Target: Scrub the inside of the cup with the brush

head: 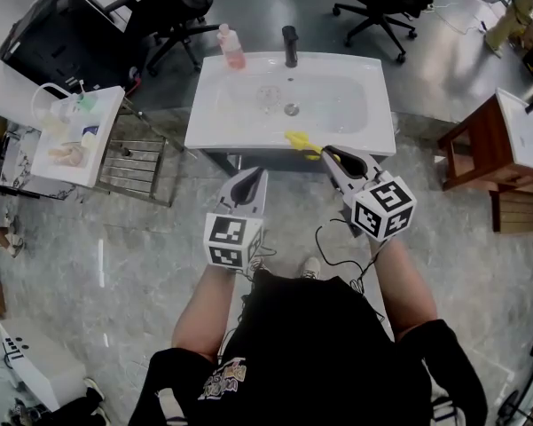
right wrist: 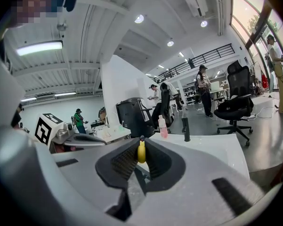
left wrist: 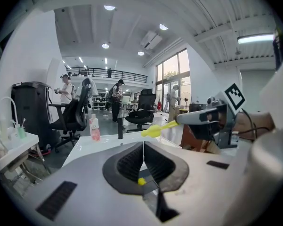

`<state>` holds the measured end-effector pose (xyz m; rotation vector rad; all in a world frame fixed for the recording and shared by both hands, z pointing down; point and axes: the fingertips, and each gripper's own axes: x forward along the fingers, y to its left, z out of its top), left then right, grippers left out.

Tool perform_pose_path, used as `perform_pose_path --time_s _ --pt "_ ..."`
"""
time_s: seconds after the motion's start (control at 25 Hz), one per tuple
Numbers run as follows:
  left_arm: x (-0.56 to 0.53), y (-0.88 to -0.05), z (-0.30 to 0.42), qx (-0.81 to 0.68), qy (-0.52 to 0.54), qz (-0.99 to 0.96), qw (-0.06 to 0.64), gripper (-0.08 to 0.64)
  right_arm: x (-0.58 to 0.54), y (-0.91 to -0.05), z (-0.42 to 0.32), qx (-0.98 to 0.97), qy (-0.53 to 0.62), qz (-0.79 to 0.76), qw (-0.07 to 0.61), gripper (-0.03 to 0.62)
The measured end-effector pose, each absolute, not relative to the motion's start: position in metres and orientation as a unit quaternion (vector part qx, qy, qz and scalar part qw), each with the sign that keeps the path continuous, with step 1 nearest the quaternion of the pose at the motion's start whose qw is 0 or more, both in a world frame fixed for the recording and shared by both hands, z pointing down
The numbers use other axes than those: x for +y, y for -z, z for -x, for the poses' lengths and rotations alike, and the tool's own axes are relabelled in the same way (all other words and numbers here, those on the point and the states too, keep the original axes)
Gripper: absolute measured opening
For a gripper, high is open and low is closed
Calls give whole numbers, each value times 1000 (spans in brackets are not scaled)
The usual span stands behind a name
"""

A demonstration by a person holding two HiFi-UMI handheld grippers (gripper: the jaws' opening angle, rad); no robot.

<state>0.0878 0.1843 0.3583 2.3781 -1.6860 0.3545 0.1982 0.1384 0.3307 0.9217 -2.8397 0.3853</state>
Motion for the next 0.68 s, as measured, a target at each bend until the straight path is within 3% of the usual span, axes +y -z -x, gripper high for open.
perform_pose_path --time_s 0.68 --pt "186 -347 -84 -579 -123 -800 96 8 134 -319 -199 -943 -126 -305 55 37"
